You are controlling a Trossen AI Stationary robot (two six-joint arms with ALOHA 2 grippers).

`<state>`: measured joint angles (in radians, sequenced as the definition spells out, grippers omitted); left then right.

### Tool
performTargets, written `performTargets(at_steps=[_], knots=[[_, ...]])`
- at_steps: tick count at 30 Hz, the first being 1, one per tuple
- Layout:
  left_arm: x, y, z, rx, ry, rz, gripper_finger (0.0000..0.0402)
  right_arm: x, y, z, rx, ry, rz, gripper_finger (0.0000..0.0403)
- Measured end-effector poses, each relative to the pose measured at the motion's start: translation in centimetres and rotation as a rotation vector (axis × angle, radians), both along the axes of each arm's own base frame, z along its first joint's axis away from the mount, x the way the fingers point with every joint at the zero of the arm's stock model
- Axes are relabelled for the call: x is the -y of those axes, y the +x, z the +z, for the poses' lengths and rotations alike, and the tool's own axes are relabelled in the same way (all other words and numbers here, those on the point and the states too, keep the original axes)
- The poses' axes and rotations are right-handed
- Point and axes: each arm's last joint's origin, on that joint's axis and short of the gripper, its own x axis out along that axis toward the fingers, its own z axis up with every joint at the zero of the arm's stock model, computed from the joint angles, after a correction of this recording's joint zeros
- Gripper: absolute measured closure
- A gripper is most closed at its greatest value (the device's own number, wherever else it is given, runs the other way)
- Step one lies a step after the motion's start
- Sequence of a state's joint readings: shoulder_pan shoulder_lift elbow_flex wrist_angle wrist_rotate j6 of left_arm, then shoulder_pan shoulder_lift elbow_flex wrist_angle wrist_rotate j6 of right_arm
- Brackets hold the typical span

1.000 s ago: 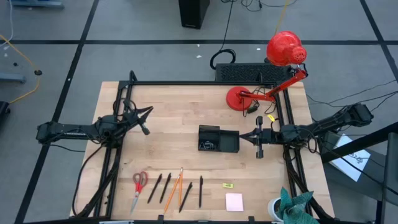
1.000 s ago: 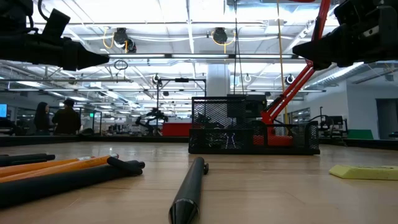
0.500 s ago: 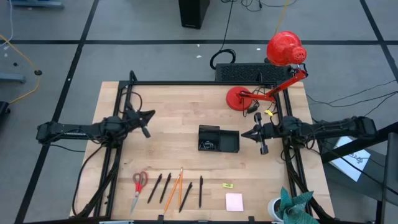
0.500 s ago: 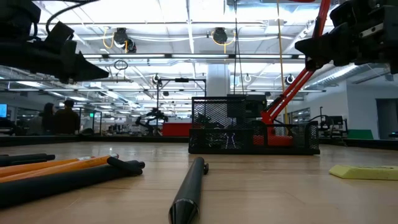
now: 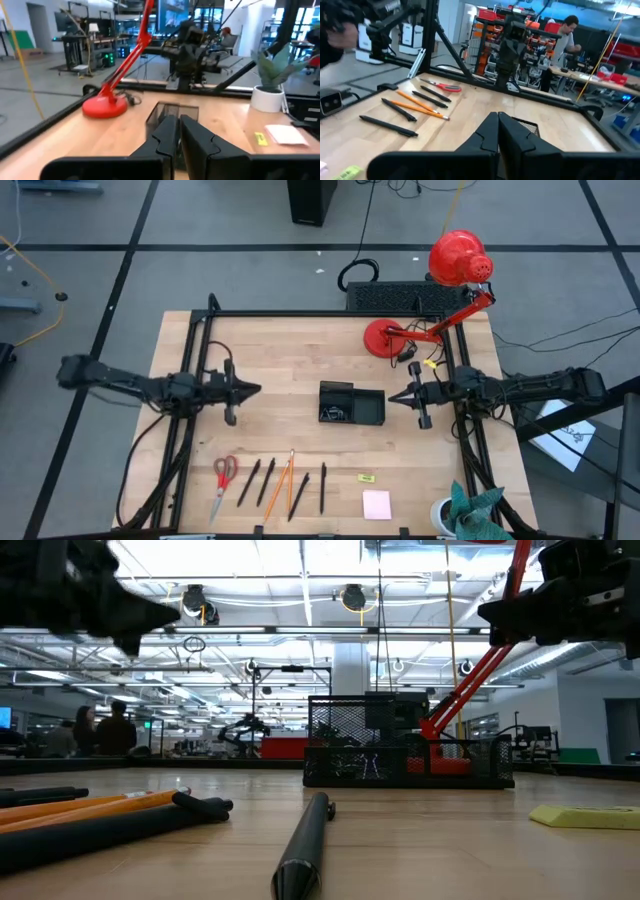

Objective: Pick and place office supplies into organizer
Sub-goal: Put the green eraser into the black desk organizer

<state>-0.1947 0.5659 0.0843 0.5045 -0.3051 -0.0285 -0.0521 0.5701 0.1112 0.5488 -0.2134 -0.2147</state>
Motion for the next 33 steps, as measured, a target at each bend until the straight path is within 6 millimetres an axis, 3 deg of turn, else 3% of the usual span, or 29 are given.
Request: performTargets(at_steps=[4,9,13,17,24,30,33], knots=[[2.1,3.3,2.5,-0.064,0.040,0.039,0.0371,0.0,0.0,0.1,0.019,-0.065,-0.002,0.0403],[5.8,10.3,5.5,-0.139,0.126,0.009,0.0371,0.0,0.0,0.4,0.054,-0.087,-0.005,0.0403],[8.4,16.4,6.3,-0.257,0.183,0.030,0.0371,0.1,0.0,0.6,0.078,-0.106,-0.035,0.0403],[10.2,21.0,6.8,-0.410,0.210,0.030,0.0371,0.2,0.0,0.7,0.079,-0.072,-0.057,0.0403],[11.5,26.6,7.9,-0.552,0.046,-0.066,0.0370,0.2,0.0,0.5,0.055,-0.045,-0.063,0.0403],[13.0,29.0,6.7,-0.599,0.048,-0.275,0.0362,0.2,0.0,0.5,0.050,-0.002,-0.061,0.0403],[13.0,29.6,5.5,-0.638,0.057,-0.281,0.0337,0.2,0.0,0.5,0.054,0.000,-0.062,0.0403]])
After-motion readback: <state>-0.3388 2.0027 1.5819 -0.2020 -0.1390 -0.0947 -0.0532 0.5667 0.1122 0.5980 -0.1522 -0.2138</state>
